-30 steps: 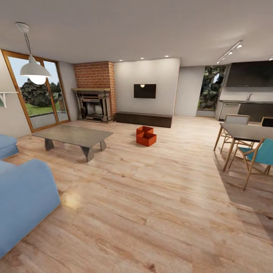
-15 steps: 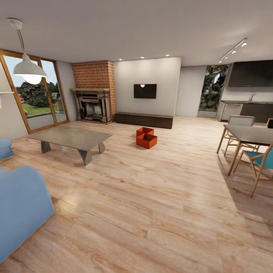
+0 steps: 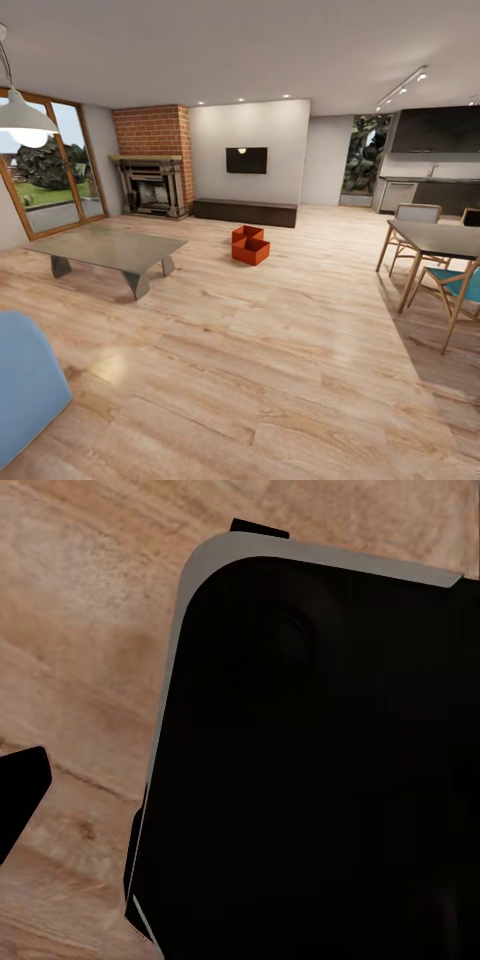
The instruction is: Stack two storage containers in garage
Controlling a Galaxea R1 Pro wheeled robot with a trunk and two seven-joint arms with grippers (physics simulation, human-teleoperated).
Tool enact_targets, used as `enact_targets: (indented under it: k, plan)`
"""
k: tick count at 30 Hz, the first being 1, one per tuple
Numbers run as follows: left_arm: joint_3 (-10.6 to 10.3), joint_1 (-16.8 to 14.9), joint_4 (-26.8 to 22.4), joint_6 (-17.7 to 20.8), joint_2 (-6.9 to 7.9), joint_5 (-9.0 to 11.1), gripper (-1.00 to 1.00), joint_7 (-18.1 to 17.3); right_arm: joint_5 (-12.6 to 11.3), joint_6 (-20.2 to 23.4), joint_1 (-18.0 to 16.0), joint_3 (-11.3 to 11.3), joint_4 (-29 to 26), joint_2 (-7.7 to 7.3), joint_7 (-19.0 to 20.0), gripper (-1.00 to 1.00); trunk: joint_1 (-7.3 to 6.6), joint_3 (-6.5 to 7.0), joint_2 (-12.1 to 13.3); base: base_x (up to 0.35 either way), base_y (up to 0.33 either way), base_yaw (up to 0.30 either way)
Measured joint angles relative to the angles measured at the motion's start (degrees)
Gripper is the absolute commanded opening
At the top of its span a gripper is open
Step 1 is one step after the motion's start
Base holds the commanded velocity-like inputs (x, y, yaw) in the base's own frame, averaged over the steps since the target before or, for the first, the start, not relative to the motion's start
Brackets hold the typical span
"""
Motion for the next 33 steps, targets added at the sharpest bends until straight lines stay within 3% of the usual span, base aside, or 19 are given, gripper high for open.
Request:
enact_targets:
  k: [12, 33]
  plan:
    - [0.0, 0.0, 0.0, 0.0, 0.01, 0.0, 1.00, 0.0, 0.3, 0.0, 0.0, 0.0, 0.0, -0.04, 0.0, 1.00, 0.00, 0.00, 0.0, 0.326, 0.042, -0.216]
    - [0.2, 0.0, 0.0, 0.0, 0.05, 0.0, 1.00, 0.0, 0.6, 0.1, 0.0, 0.2, 0.0, -0.08, -0.3, 1.00, 0.00, 0.00, 0.0, 0.326, 0.078, -0.009]
